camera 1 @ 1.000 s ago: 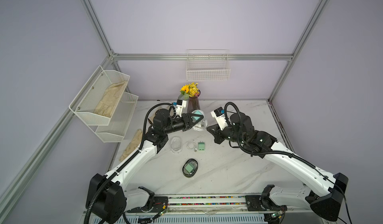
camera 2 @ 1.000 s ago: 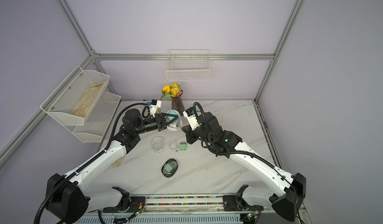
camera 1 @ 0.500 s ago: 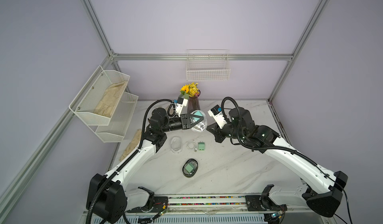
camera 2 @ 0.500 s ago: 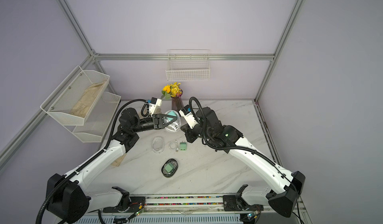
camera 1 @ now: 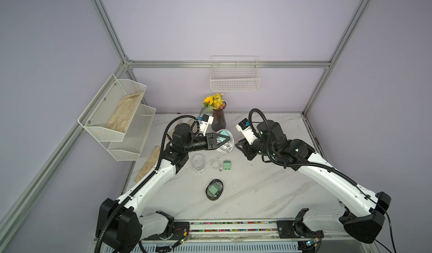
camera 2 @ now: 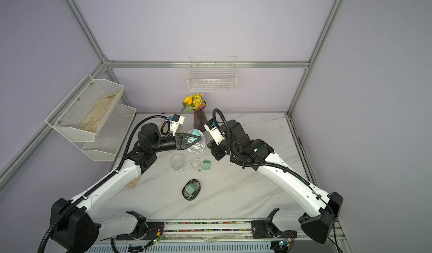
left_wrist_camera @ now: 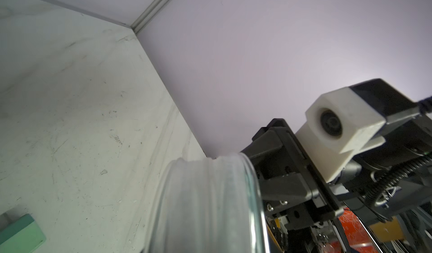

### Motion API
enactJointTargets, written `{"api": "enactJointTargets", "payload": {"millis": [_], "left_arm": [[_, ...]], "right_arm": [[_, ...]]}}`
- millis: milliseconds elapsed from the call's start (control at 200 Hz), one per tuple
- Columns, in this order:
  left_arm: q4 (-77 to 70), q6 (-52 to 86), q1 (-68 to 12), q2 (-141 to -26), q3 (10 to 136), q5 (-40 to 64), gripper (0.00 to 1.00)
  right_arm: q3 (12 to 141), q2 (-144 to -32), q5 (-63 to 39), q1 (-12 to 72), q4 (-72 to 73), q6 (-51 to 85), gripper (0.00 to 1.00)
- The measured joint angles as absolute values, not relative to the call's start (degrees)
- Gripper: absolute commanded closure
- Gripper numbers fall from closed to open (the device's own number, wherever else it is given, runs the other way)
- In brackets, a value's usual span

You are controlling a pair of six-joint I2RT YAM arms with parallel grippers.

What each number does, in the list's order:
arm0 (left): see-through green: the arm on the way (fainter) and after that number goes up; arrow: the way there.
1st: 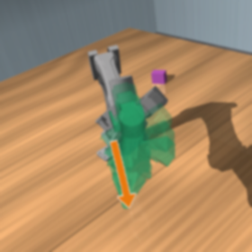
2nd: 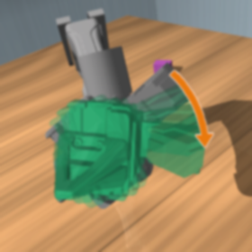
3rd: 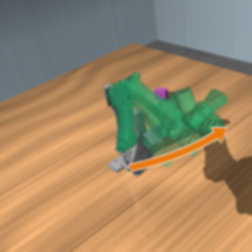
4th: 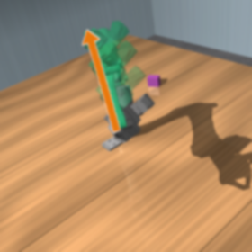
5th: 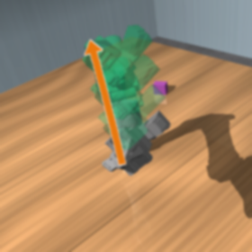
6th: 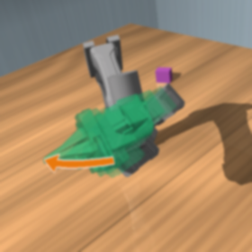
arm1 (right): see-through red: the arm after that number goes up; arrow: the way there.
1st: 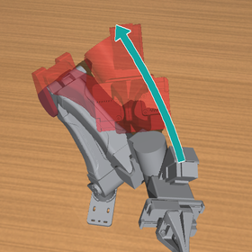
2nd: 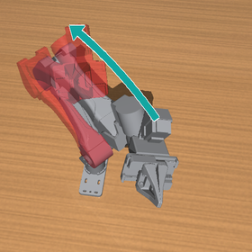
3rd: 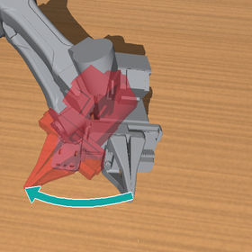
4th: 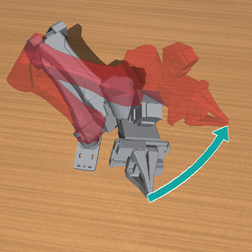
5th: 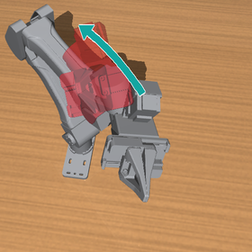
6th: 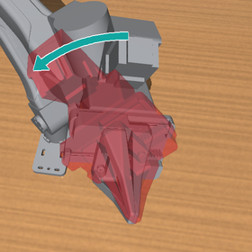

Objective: Pack away charging kits
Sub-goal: Zip the zipper on the storage bag, then place the storage bag at the center of the board.

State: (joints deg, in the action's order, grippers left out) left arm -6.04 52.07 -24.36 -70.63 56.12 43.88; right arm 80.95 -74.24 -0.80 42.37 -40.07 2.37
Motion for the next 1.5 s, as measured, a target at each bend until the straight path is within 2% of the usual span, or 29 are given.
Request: {"api": "enactJointTargets", "payload": {"millis": [130, 140, 145, 155, 215, 340, 555, 685, 800, 860, 955, 1040, 1065, 1245, 1500], "left_arm": [[-8.2, 54.5, -30.1, -69.7, 52.6, 27.2, 1.00], [-8.6, 54.6, -30.7, -69.9, 52.4, 25.9, 1.00], [-8.6, 54.6, -31.0, -69.9, 52.4, 25.5, 1.00], [-8.8, 54.8, -31.8, -70.3, 52.2, 24.4, 1.00], [-11.4, 55.3, -36.1, -73.3, 52.0, 17.9, 0.99], [-20.2, 56.4, -44.2, -86.2, 52.6, 10.0, 1.00], [-24.7, 57.8, -50.8, -111.6, 59.5, 6.6, 1.00], [-27.0, 58.9, -52.1, -120.7, 65.2, 6.6, 1.00], [-28.2, 59.2, -52.5, -123.9, 69.3, 6.6, 0.98], [-28.6, 59.2, -52.6, -124.7, 70.5, 6.6, 0.91], [-27.9, 59.2, -52.6, -124.8, 70.6, 6.5, 0.57], [-26.1, 58.7, -52.6, -124.8, 70.6, 6.3, 0.32], [-25.8, 58.5, -52.5, -124.7, 70.6, 6.5, 0.28], [-16.6, 55.7, -51.7, -120.2, 71.0, 6.6, 0.15], [4.1, 46.2, -47.1, -107.6, 71.0, 6.7, 0.14]], "right_arm": [[80.4, -71.2, 4.5, 41.0, -40.5, 4.3, 0.47], [80.4, -70.9, 4.5, 40.9, -40.6, 4.3, 0.42], [80.4, -70.7, 4.8, 40.8, -40.6, 4.4, 0.34], [80.4, -70.5, 5.1, 40.8, -40.6, 4.7, 0.24], [80.3, -69.1, 5.8, 40.1, -40.5, 6.0, 0.06], [80.3, -67.4, 5.9, 39.0, -40.4, 7.7, 0.05], [80.0, -66.0, 5.2, 37.3, -40.3, 10.0, 0.05], [78.1, -63.0, 4.5, 36.3, -40.1, 10.5, 0.05], [76.6, -61.9, 3.6, 35.7, -39.6, 10.7, 0.05], [75.6, -61.9, 3.0, 35.6, -39.2, 10.9, 0.05], [74.3, -62.3, 2.1, 35.3, -38.7, 11.0, 0.05], [73.8, -62.9, 1.5, 35.1, -38.5, 10.9, 0.05], [73.8, -63.0, 1.3, 35.0, -38.3, 10.9, 0.05], [73.6, -64.1, 0.0, 34.7, -36.9, 10.9, 0.05], [74.8, -66.1, -1.3, 34.6, -36.6, 10.9, 0.04]]}}
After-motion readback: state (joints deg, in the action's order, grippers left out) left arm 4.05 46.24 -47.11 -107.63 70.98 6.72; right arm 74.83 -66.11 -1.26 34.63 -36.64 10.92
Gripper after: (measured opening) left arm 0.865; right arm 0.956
